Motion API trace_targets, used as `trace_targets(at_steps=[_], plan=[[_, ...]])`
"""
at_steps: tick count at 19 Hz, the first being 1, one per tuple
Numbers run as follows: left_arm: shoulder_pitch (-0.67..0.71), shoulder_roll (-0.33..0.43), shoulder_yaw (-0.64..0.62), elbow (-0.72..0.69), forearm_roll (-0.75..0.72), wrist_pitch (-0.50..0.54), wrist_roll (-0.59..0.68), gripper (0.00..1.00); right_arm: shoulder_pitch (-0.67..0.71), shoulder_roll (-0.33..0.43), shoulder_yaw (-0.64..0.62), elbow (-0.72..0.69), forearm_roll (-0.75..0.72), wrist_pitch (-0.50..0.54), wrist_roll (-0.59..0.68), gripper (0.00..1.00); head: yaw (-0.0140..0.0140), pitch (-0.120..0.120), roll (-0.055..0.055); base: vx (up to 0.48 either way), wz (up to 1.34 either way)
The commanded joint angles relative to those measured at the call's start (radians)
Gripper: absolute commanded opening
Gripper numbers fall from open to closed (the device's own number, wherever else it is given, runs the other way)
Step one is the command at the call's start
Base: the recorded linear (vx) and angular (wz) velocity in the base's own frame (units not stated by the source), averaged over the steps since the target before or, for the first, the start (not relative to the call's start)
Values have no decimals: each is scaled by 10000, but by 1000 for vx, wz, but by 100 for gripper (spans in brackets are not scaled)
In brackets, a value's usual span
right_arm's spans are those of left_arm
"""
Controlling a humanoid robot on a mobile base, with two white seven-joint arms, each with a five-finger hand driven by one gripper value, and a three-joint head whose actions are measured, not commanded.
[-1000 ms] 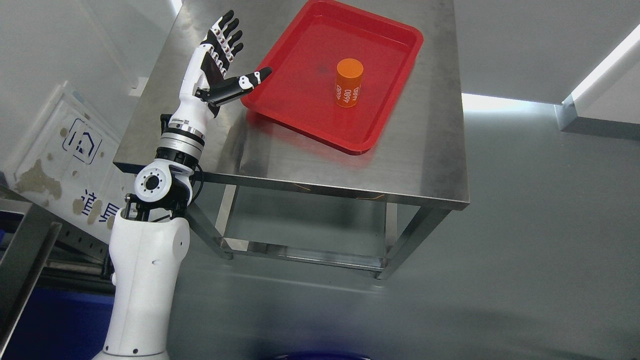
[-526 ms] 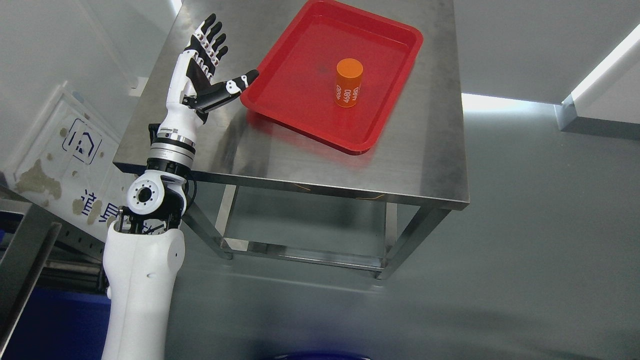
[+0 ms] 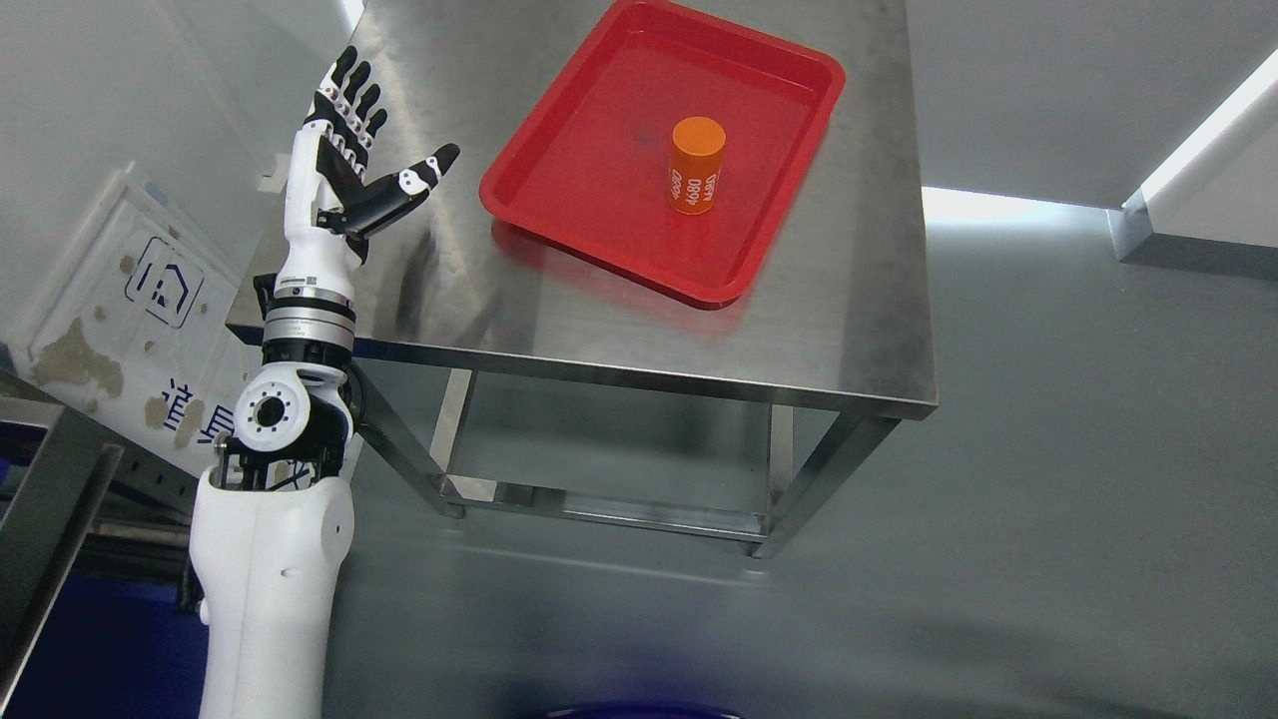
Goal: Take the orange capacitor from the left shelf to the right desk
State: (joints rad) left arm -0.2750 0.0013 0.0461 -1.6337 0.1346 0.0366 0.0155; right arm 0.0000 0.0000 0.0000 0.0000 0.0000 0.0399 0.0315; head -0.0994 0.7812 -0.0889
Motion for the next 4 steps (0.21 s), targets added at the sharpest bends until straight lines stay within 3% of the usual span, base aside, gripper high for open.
trace_targets(at_steps=[1,4], plan=[[295,162,260,-168,-119,-13,29,100,-16,-175,-107,-337,46,15,7,100,0,0,0,0,0],[295,162,199,-168,-119,-13,-1,100,-16,-175,-107,-337,46,-1,7,100,0,0,0,0,0]])
